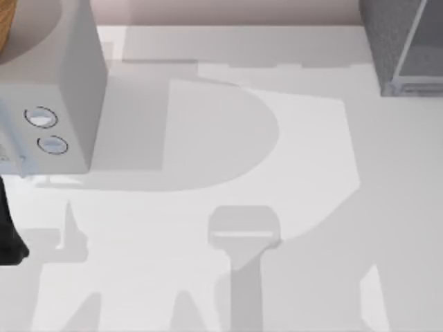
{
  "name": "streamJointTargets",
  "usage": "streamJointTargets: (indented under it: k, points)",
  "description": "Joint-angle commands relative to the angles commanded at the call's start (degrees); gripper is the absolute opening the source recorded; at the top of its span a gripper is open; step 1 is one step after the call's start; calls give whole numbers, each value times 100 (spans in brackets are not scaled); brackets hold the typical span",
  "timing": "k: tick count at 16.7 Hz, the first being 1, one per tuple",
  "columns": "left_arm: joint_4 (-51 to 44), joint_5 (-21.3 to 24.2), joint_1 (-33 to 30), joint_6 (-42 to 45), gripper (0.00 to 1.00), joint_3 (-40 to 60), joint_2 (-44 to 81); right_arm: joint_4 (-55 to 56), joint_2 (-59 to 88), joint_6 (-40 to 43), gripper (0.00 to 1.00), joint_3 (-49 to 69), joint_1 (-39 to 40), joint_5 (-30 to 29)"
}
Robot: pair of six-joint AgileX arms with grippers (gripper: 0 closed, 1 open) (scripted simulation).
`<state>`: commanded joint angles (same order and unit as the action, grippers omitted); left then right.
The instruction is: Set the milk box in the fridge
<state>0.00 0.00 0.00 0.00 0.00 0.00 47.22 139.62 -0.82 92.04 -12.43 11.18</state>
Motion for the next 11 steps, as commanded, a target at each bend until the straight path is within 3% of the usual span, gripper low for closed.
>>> streamJointTargets:
  k: [5, 11]
  points:
    - [0, 0, 0, 0, 100, 0, 0, 0, 0, 0, 98, 0, 0, 0]
    - [0, 0, 0, 0, 100, 0, 0, 0, 0, 0, 100, 0, 0, 0]
